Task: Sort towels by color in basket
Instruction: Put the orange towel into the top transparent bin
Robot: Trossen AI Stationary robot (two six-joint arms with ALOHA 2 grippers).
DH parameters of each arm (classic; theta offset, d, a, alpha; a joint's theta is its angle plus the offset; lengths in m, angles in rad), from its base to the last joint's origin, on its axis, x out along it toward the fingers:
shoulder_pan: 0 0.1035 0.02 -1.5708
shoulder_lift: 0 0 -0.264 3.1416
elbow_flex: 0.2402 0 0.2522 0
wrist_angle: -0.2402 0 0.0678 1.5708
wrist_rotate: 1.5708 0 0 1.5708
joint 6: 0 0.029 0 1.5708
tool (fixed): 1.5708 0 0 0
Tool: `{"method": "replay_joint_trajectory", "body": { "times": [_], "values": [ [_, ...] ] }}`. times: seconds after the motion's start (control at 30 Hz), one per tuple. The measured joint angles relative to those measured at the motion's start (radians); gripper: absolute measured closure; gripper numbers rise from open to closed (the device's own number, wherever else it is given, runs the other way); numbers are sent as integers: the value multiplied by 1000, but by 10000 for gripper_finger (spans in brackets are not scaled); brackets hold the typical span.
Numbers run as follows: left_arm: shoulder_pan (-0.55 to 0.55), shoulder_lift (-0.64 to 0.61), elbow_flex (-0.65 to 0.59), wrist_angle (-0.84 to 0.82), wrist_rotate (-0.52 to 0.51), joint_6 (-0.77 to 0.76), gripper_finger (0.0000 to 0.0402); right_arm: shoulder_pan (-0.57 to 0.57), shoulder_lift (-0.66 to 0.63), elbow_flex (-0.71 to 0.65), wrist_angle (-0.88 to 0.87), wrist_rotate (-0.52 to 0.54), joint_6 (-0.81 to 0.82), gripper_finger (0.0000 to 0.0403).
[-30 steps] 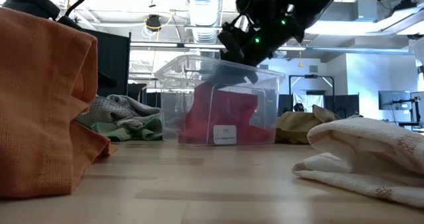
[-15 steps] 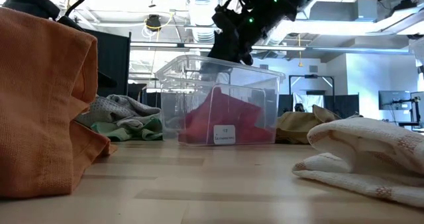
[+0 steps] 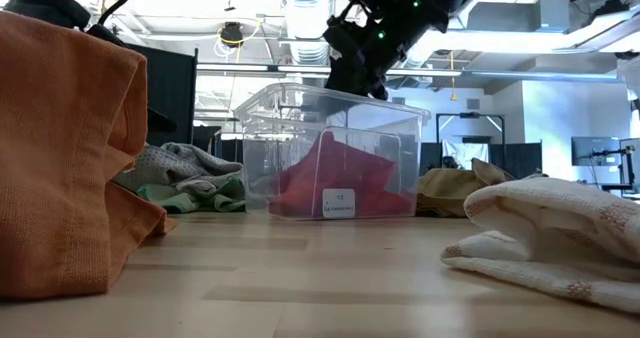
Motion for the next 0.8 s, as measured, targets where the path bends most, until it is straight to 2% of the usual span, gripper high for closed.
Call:
{"method": "replay_joint_trajectory", "body": {
  "times": [0.3,0.63,0.8],
  "values": [
    [0,0,0,0,0,0,242,62,-104,0,-46,0,-48,281],
    [0,0,0,0,0,0,242,239,-199,0,-151,-1,-77,281],
    [0,0,0,0,0,0,242,326,-211,0,-226,-1,-76,266]
  ]
}}
